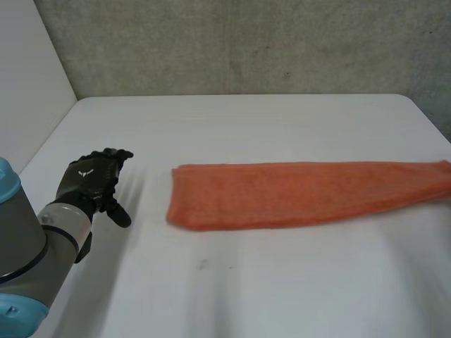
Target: Fold the laundry
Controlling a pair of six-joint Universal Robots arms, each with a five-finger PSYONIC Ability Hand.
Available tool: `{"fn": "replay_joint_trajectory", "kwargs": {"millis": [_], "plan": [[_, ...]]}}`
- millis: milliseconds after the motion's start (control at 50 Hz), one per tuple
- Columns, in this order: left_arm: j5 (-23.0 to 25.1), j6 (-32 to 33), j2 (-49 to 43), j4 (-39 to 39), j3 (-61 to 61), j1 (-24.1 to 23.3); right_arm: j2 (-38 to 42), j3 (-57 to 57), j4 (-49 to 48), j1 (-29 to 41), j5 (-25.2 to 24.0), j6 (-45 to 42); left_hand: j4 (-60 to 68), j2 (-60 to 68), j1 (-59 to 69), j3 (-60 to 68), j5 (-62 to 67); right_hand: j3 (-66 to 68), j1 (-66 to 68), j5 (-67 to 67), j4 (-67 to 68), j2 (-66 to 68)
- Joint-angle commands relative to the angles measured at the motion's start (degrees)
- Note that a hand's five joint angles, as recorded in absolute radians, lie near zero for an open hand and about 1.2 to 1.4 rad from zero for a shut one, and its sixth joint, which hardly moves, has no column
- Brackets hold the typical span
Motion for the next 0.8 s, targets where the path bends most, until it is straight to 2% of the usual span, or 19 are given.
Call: {"fn": "replay_joint_trajectory", "kwargs": {"millis": [20, 100, 140, 160, 200, 260, 300, 320, 360, 460, 580, 600, 620, 640, 660, 680, 700, 740, 800], "plan": [[-0.1, 0.0, 0.0, -0.1, 0.0, 0.0, -2.2, -5.6, 2.2, 8.5, 0.8, 1.7, 0.4, 0.6, -0.5, 0.3, -1.8, 12.2, 25.7, 14.3, 11.7, 12.3], [-0.2, 0.0, 0.0, -0.1, 0.1, 0.1, -3.7, -7.4, 2.2, 16.5, 0.4, 3.9, 0.4, 0.6, -0.5, 0.3, -1.8, 12.2, 25.7, 14.3, 11.7, 12.3], [-0.1, 0.0, 0.0, 0.0, 0.1, 0.2, -3.4, -8.9, 1.6, 25.0, 0.0, 4.4, 0.4, 0.6, -0.5, 0.3, -1.8, 12.2, 25.7, 14.3, 11.7, 12.3], [-0.1, 0.0, 0.0, 0.0, 0.1, 0.2, -3.4, -8.9, 1.6, 25.0, 0.0, 4.4, 0.4, 0.6, -0.5, 0.3, -1.8, 12.2, 25.7, 14.3, 11.7, 12.3], [-0.1, 0.0, 0.0, 0.0, 0.1, 0.3, -1.7, -10.5, 1.1, 34.2, -2.1, 4.4, 0.4, 0.6, -0.5, 0.3, -1.8, 12.2, 25.7, 14.3, 11.7, 12.3], [-0.2, 0.0, 0.0, 0.0, 0.1, 0.3, -0.2, -11.4, 0.7, 38.7, -3.8, 4.4, 0.4, 0.6, -0.5, 0.3, -1.8, 12.2, 25.7, 14.3, 11.7, 12.3], [-0.2, 0.0, 0.0, 0.0, 0.1, 0.4, 3.2, -12.6, 0.1, 47.1, -6.8, 4.3, 0.4, 0.6, -0.5, 0.3, -1.8, 12.2, 25.7, 14.3, 11.7, 12.3], [-0.2, 0.0, 0.0, 0.0, 0.1, 0.4, 3.2, -12.6, 0.1, 47.2, -6.8, 4.3, 0.4, 0.6, -0.5, 0.3, -1.8, 12.2, 25.7, 14.3, 11.7, 12.3], [-0.3, 0.0, 0.0, 0.0, 0.0, 0.4, 6.9, -12.9, -0.8, 53.7, -8.6, 4.2, 0.4, 0.6, -0.5, 0.3, -1.8, 12.2, 25.7, 14.3, 11.7, 12.3], [-1.1, 0.0, 0.0, 0.0, 0.0, 0.1, 12.0, -13.0, -3.5, 60.0, -9.0, 4.5, 0.4, 0.6, -0.5, 0.3, -1.8, 12.2, 25.7, 14.3, 11.7, 12.3], [-1.8, 0.0, -0.1, 0.0, 0.0, 0.0, 14.9, -13.0, -4.4, 62.5, -8.1, 4.7, 0.4, 0.6, -0.5, 0.3, -1.8, 12.2, 25.7, 14.3, 11.7, 12.3], [-1.8, 0.0, -0.1, 0.0, 0.0, -0.1, 15.2, -13.1, -4.3, 62.5, -7.8, 4.7, 0.4, 0.6, -0.5, 0.3, -1.8, 4.7, 18.3, 6.8, 4.3, 4.9], [-1.8, 0.0, -0.2, 0.1, 0.0, -0.1, 14.7, -13.1, -4.2, 62.3, -7.2, 4.9, 0.4, 0.6, -0.5, 0.3, -1.8, -20.6, -7.1, -18.5, -21.1, -20.5], [-1.8, 0.0, -0.2, 0.1, 0.0, -0.1, 14.7, -13.1, -4.2, 62.3, -7.2, 4.9, 0.4, 0.6, -0.5, 0.3, -1.8, -20.9, -7.4, -18.8, -21.4, -20.8], [-1.8, 0.0, -0.3, 0.1, 0.1, -0.2, 13.9, -12.9, -4.0, 62.0, -5.7, 5.0, 0.4, 0.6, -0.5, 0.3, -1.8, -44.0, -30.5, -42.0, -44.5, -43.9], [-1.8, 0.0, -0.3, 0.1, 0.1, -0.2, 12.4, -12.2, -3.8, 62.0, -3.0, 5.7, 0.4, 0.6, -0.5, 0.3, -1.8, -57.8, -44.3, -55.7, -58.3, -57.7], [-1.7, 0.0, -0.3, 0.1, 0.2, -0.2, 12.3, -12.2, -3.8, 62.0, -3.0, 5.7, 0.4, 0.6, -0.5, 0.3, -1.8, -57.8, -44.3, -55.7, -58.3, -57.7], [-1.6, 0.1, -0.5, 0.3, 0.7, -0.5, 6.9, -9.9, -3.6, 59.4, 3.4, 9.1, 0.4, 0.6, -0.5, 0.3, -1.8, -57.8, -44.3, -55.7, -58.3, -57.7], [-1.6, 0.1, -0.9, 1.2, 2.7, -2.6, 3.9, -7.3, -3.6, 56.5, 5.9, 11.4, 0.4, 0.6, -0.5, 0.3, -1.8, -57.8, -44.3, -55.7, -58.3, -57.7]]}}
